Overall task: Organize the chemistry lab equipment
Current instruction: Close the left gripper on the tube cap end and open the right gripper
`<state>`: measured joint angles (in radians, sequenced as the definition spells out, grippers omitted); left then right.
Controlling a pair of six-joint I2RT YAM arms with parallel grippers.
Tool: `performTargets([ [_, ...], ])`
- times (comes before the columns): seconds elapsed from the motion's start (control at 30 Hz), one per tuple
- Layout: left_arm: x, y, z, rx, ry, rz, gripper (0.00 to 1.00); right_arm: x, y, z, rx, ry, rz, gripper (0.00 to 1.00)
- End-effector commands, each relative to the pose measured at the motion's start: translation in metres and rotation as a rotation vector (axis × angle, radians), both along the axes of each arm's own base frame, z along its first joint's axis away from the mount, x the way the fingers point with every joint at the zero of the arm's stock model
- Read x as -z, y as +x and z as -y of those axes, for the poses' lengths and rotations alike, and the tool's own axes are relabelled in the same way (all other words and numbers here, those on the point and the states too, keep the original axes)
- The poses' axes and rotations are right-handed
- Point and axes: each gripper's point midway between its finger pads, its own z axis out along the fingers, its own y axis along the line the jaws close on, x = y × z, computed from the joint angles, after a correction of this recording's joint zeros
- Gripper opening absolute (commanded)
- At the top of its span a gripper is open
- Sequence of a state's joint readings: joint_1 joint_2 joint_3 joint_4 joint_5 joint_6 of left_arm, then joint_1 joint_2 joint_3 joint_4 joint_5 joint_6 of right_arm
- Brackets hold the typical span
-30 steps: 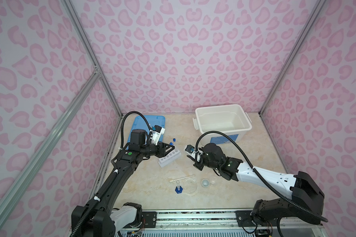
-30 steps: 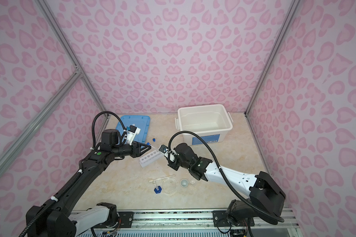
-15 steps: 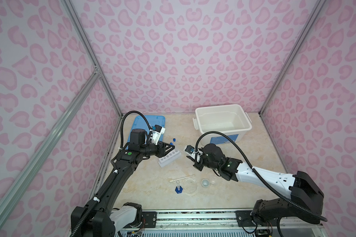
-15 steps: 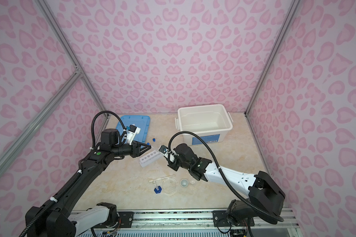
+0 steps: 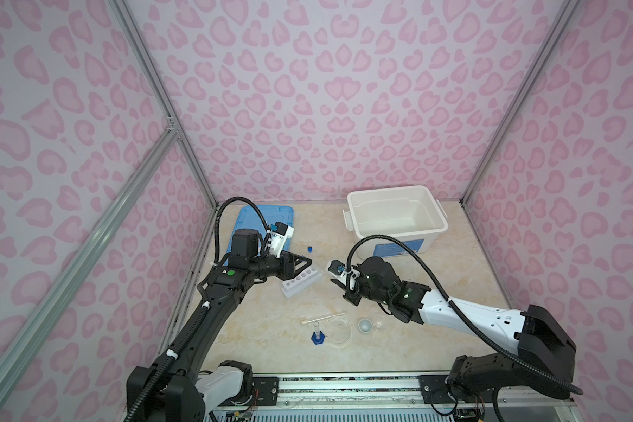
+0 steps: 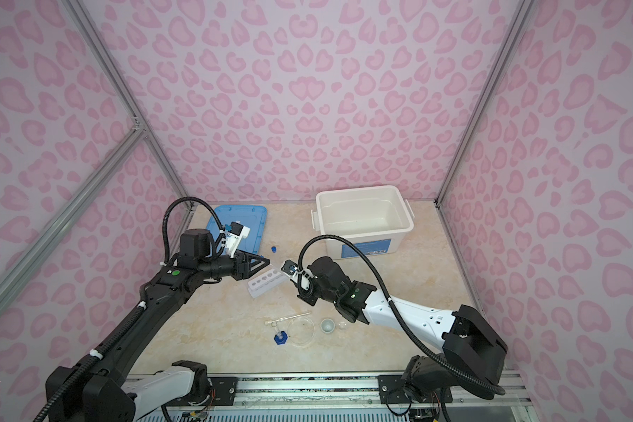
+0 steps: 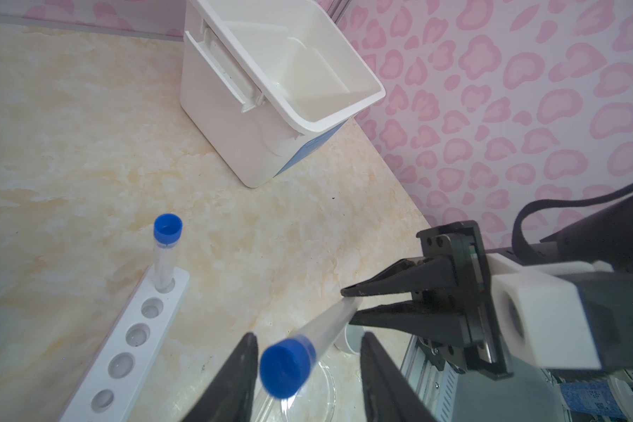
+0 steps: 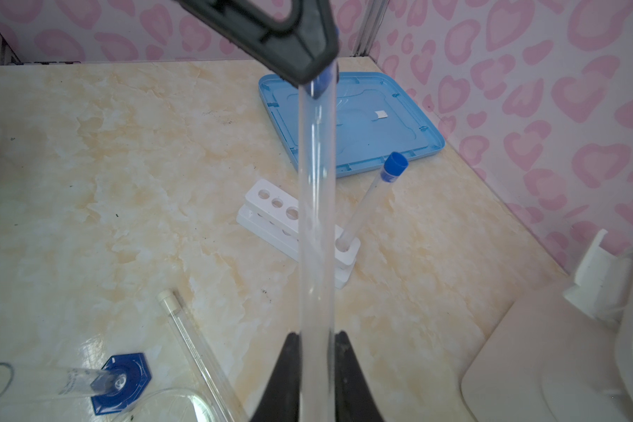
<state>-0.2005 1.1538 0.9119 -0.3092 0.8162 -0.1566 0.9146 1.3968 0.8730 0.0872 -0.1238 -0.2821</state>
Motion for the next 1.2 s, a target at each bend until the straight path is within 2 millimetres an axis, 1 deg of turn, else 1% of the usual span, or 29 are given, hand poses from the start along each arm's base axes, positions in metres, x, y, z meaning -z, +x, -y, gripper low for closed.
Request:
performTargets([
  [0.0,-0.0121,0.0025,0.0033,0.023,-0.017,0.057,0.43,-0.0016,0.0022,-0.0019,0.001,0.011,0.015,0.15],
  [0.13,-0.0115,0.0026,0.0036,0.025,-0.018,0.057,0.37,-0.0024,0.0027,-0.0033,-0.001,0.015,0.016,0.15],
  [0.2,-0.0126,0.0021,0.0046,0.032,-0.025,0.054,0.32,-0.0017,0.0032,-0.0031,0.000,0.012,0.017,0.15],
  [0.27,-0.0139,0.0010,0.0057,0.040,-0.030,0.055,0.30,-0.0027,0.0033,-0.0032,0.000,0.013,0.019,0.15],
  [0.57,-0.0151,0.0016,0.0069,0.048,-0.037,0.058,0.25,-0.0047,0.0043,-0.0023,0.006,0.018,0.030,0.15],
  [0.73,-0.0177,0.0014,0.0071,0.049,-0.040,0.064,0.21,-0.0034,0.0055,-0.0027,0.011,0.016,0.033,0.17],
  [1.03,-0.0199,0.0022,0.0063,0.044,-0.038,0.072,0.18,-0.0053,0.0074,-0.0027,0.017,0.023,0.042,0.20],
  [1.1,-0.0199,0.0023,0.0064,0.043,-0.036,0.072,0.17,-0.0035,0.0075,-0.0021,0.019,0.020,0.040,0.22],
  [1.17,-0.0196,0.0032,0.0045,0.035,-0.017,0.078,0.16,-0.0048,0.0076,-0.0021,0.023,0.022,0.042,0.27],
])
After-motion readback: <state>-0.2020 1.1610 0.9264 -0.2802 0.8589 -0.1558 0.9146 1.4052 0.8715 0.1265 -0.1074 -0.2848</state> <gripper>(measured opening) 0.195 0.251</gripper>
